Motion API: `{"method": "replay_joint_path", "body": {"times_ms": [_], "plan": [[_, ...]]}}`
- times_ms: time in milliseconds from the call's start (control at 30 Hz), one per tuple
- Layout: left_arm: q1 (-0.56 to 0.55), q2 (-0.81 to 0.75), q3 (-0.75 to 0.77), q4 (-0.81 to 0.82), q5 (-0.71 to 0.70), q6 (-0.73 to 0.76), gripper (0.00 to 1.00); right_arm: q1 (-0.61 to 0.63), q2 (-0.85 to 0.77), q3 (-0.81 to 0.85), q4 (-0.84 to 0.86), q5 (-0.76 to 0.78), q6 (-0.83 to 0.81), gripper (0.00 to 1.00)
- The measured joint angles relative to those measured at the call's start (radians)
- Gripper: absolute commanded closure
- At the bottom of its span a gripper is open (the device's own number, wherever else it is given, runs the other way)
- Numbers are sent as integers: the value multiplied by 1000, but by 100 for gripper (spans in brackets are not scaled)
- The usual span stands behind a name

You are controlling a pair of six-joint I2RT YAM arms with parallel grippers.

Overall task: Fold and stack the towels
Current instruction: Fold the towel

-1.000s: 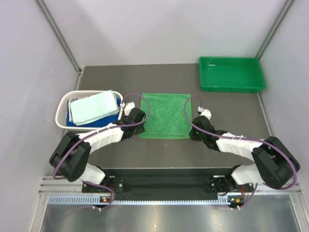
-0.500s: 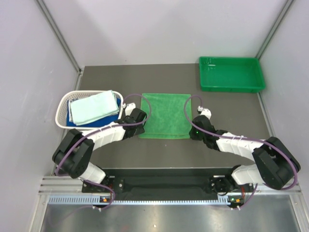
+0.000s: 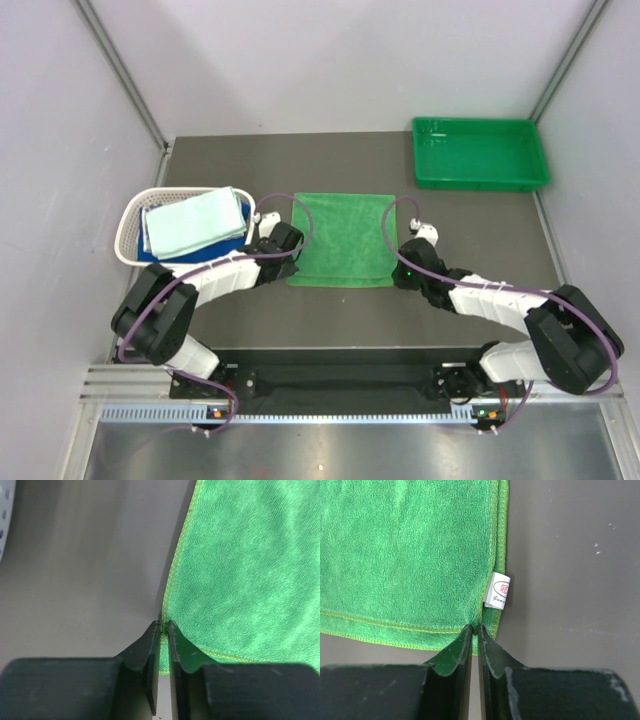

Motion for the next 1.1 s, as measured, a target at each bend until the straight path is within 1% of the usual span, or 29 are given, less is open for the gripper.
{"method": "replay_joint_path", "body": {"times_ms": [133, 167, 333, 467, 600, 767, 867, 1000, 1100], "plan": [[5, 0, 15, 0, 0, 14, 96, 0, -1, 0, 0, 0, -3, 94], [7, 0, 19, -1, 0, 19, 100, 0, -1, 0, 0, 0, -4, 94], [13, 0, 33, -3, 1, 34, 100, 0, -6, 0, -4, 0, -6, 100], [15, -1, 58, -11, 1, 48, 100, 0, -31, 6, -27, 2, -11, 100], [18, -2, 110, -26, 1, 67, 100, 0, -52, 49, -68, 9, -27, 100], [44, 0, 228, -39, 2, 98, 100, -29, -55, 164, -114, 8, -81, 100], [78, 20, 328, -28, 2, 121, 100, -77, -32, 264, -112, -2, -134, 100], [136, 116, 493, 14, 6, 159, 100, -164, 50, 423, -99, -30, -211, 100], [185, 216, 631, 52, 29, 187, 100, -232, 154, 583, -94, -71, -270, 100]]}}
